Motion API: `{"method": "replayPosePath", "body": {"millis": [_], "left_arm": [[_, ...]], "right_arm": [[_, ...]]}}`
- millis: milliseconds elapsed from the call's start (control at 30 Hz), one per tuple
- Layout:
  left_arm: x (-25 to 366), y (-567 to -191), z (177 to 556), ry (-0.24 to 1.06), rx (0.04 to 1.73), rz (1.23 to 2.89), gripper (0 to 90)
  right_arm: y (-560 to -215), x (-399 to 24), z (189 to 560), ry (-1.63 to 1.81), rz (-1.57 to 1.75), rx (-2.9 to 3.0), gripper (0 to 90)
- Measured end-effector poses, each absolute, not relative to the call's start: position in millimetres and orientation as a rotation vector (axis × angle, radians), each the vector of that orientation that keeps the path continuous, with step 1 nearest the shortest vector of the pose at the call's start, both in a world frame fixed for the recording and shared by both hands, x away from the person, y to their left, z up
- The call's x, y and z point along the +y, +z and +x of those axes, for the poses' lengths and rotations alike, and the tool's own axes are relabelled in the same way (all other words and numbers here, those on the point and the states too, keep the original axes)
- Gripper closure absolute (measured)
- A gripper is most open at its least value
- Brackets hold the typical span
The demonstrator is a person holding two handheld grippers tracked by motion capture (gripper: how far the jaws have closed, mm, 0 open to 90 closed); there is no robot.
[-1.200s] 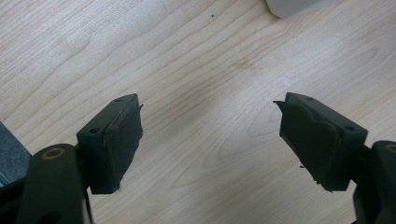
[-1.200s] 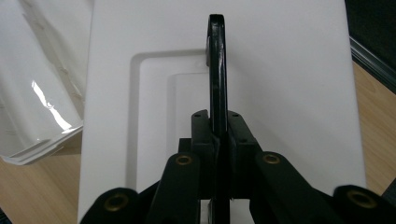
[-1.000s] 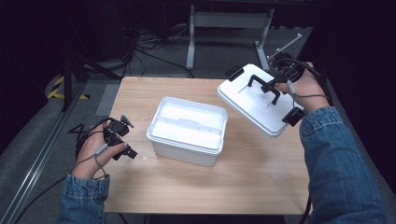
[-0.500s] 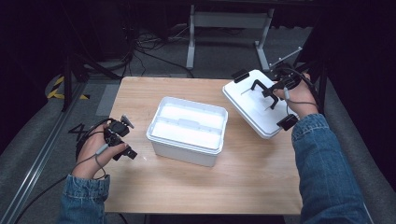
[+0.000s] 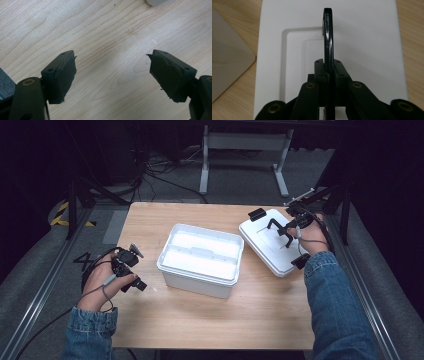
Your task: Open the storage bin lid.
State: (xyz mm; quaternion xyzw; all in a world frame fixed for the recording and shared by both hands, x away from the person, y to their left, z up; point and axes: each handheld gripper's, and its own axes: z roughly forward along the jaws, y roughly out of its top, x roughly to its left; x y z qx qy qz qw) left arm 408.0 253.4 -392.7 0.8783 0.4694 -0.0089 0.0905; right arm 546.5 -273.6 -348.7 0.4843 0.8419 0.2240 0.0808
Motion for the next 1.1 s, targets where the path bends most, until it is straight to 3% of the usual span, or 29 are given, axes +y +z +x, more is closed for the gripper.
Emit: {"method": "replayPosePath", "body": {"millis": [400, 1100], "left_arm": [[252.2, -396.2, 408.5, -0.044, 1.394, 2.631, 21.7], [252.2, -398.2, 409.4, -0.052, 1.392, 2.640, 21.7]], "right_arm": [[-382.1, -274.3, 547.9, 0.649, 1.493, 2.511, 84.4], [-407.3, -288.6, 547.6, 0.624, 1.571, 2.512, 84.2]]}}
